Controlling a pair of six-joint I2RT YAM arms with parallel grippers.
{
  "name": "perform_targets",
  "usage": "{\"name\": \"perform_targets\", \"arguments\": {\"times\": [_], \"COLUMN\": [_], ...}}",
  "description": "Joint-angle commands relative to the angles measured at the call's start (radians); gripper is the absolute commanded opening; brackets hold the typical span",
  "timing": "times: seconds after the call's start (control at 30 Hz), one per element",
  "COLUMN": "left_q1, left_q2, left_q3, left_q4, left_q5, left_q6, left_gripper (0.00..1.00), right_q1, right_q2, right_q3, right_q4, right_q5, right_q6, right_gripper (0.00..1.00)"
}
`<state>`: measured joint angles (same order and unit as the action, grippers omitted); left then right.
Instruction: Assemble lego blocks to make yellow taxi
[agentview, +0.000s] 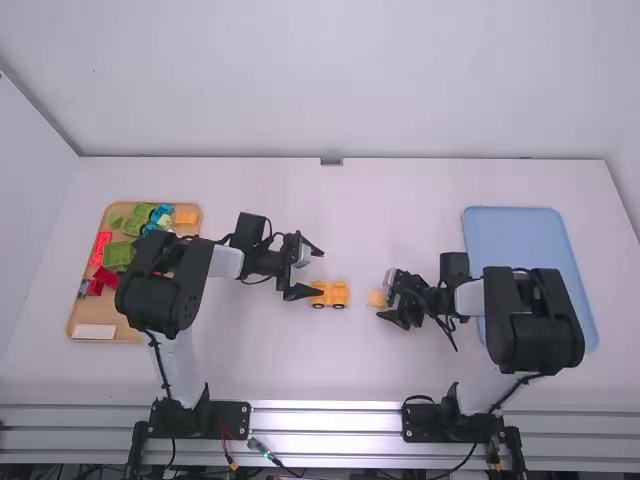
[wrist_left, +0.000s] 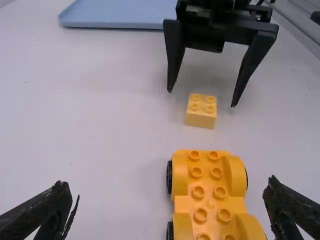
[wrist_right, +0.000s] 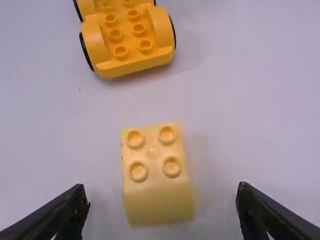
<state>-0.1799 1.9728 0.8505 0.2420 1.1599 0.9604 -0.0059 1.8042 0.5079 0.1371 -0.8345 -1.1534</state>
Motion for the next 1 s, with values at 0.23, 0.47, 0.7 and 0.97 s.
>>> {"name": "perform_targets", "arguments": {"times": [0.23,0.47,0.7,0.97], "left_q1": [-0.003,-0.003,-0.003,-0.003], "left_q2": [0.007,0.007,0.007,0.007], "left_q3": [0.009,0.009,0.009,0.009], "left_q4": [0.003,0.006,0.002,0.0], "left_q5": [0.029,0.029,0.029,0.027], "left_q6": [-0.049,-0.048,-0.051,-0.051], "left_gripper": [0.99,0.99,0.99,0.99], "right_q1": [-0.004,0.006,0.053,0.056], "right_q2": [0.087,0.087,0.087,0.087], "right_q3": [0.13,0.13,0.087,0.075], "right_q4": [-0.178,-0.192,-0.046,-0.013], "right_q5": [-0.113,-0.107,-0.042,-0.03], "right_q6": [-0.121,-0.13,-0.022,0.005], "right_gripper": [0.7,0.6,0.44,0.27]}}
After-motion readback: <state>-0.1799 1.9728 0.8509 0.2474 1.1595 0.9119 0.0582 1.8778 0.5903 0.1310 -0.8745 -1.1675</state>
